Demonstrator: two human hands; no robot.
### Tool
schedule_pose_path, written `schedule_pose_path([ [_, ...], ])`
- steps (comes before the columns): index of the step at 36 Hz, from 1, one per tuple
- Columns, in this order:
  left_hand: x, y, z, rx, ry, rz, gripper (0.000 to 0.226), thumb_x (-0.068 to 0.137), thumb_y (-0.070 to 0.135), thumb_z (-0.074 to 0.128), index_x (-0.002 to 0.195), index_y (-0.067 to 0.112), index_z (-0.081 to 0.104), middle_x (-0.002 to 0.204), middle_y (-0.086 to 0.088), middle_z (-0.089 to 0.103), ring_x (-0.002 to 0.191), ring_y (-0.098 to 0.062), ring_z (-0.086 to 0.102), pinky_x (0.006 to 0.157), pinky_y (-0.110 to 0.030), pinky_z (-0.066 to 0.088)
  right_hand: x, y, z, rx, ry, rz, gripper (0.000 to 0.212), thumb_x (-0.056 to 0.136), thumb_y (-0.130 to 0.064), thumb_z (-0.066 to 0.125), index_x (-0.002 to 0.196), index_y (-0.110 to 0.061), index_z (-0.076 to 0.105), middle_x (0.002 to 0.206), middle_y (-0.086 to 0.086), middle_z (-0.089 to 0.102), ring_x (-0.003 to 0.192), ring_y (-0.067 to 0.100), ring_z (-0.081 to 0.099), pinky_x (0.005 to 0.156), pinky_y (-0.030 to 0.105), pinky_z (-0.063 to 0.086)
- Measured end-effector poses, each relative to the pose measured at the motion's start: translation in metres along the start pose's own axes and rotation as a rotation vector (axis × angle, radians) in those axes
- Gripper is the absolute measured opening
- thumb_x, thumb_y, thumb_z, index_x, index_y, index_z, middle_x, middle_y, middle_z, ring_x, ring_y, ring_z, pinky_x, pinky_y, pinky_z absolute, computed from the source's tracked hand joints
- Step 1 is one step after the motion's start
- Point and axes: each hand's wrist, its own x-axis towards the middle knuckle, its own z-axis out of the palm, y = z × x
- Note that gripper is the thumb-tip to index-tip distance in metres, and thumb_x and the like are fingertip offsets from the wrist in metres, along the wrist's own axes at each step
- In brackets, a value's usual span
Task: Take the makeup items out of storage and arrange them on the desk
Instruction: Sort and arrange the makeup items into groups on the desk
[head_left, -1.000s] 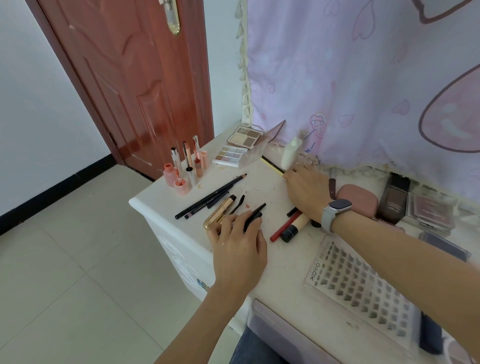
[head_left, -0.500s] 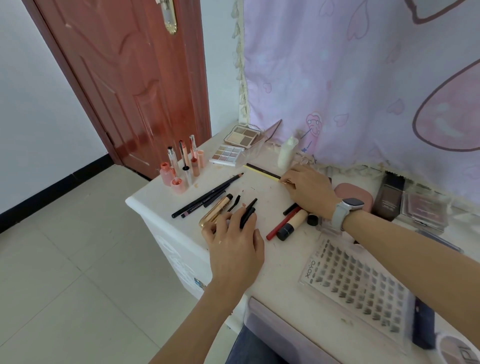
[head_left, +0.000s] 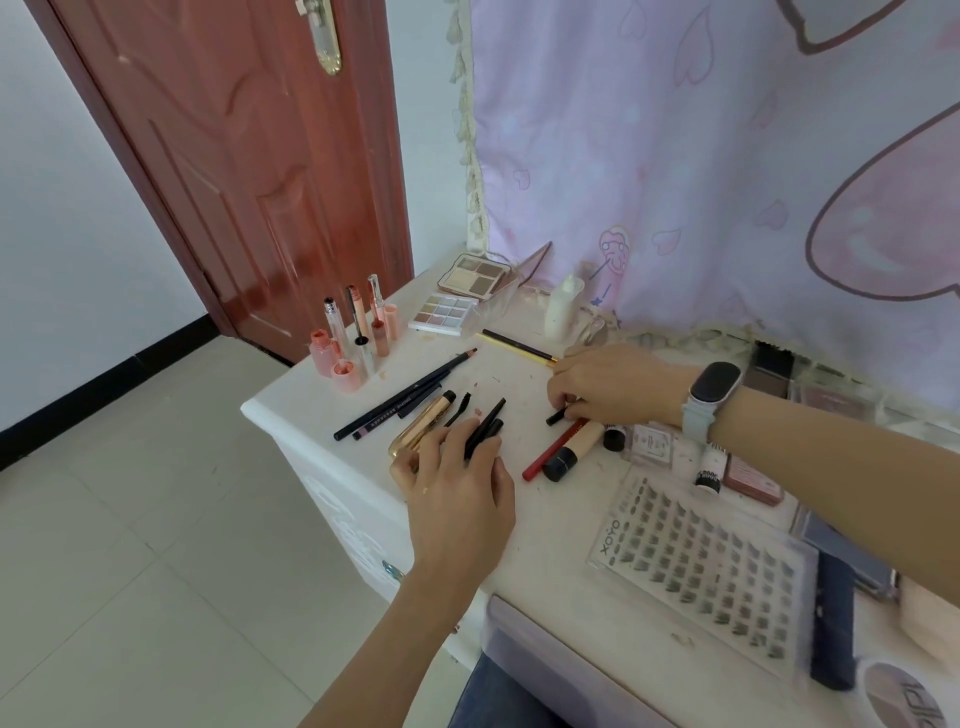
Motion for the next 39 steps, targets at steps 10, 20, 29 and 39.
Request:
schedule_pose_path([
  [10, 0.001, 0.0, 0.0, -0.06, 0.027, 0.004, 0.021, 0.08, 0.018, 0.059, 0.095, 0.017, 0.073, 0.108, -0.001, 0.068, 0.103, -0.026, 0.061, 0.089, -0.044, 0.036, -0.013, -0.002, -0.013, 0.525, 0.516, 0.213, 0.004, 0.088, -0.016, 0.056, 0.092, -0.016, 0.057, 0.077, -0.013, 0.048, 0.071, 0.006, 0.046, 0.065, 0.026, 0.039],
  [20, 0.0, 0.004, -0.012, -0.262, 0.027, 0.032, 0.035, 0.089, 0.027, 0.045, 0.106, 0.006, 0.067, 0.102, -0.007, 0.068, 0.096, -0.024, 0.063, 0.091, -0.034, 0.039, -0.042, -0.032, -0.024, 1.853, 0.838, 0.354, 0.016, 0.088, 0.009, 0.049, 0.092, -0.004, 0.057, 0.077, 0.009, 0.068, 0.059, 0.018, 0.062, 0.052, 0.022, 0.049],
  [29, 0.005, 0.016, -0.029, -0.384, -0.012, 0.103, 0.025, 0.089, 0.016, 0.055, 0.106, 0.003, 0.067, 0.076, -0.002, 0.063, 0.054, -0.007, 0.052, 0.055, -0.012, 0.042, -0.048, -0.064, -0.005, 1.989, 0.53, 0.379, 0.014, 0.091, 0.002, 0.049, 0.088, -0.005, 0.061, 0.075, 0.011, 0.066, 0.06, 0.017, 0.064, 0.054, 0.021, 0.051],
  [39, 0.019, 0.034, -0.033, -0.317, -0.09, 0.098, 0.023, 0.091, 0.018, 0.049, 0.099, 0.005, 0.068, 0.079, -0.005, 0.066, 0.053, -0.018, 0.057, 0.041, -0.03, 0.045, -0.058, -0.077, -0.008, 1.459, 0.606, 0.306, 0.023, 0.096, -0.01, 0.048, 0.097, -0.023, 0.067, 0.055, -0.005, 0.05, 0.049, 0.002, 0.044, 0.053, 0.011, 0.039],
])
